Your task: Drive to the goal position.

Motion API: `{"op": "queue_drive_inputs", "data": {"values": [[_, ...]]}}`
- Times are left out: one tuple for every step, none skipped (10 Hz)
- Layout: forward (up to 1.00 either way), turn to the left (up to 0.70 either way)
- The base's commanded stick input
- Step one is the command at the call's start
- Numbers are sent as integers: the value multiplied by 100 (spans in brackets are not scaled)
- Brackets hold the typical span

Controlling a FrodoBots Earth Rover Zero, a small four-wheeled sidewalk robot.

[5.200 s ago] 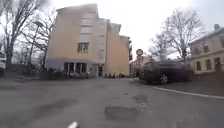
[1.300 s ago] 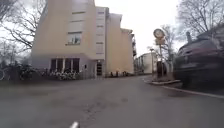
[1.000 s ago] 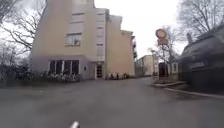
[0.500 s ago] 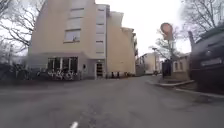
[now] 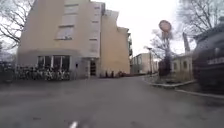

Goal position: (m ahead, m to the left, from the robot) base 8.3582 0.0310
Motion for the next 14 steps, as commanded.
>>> {"op": "queue_drive_inputs", "data": {"values": [[100,0],[100,0],[100,-40],[100,-40],[100,-34],[100,-11],[100,0],[100,0],[100,0],[100,0],[100,0],[100,0],[100,0],[100,0]]}}
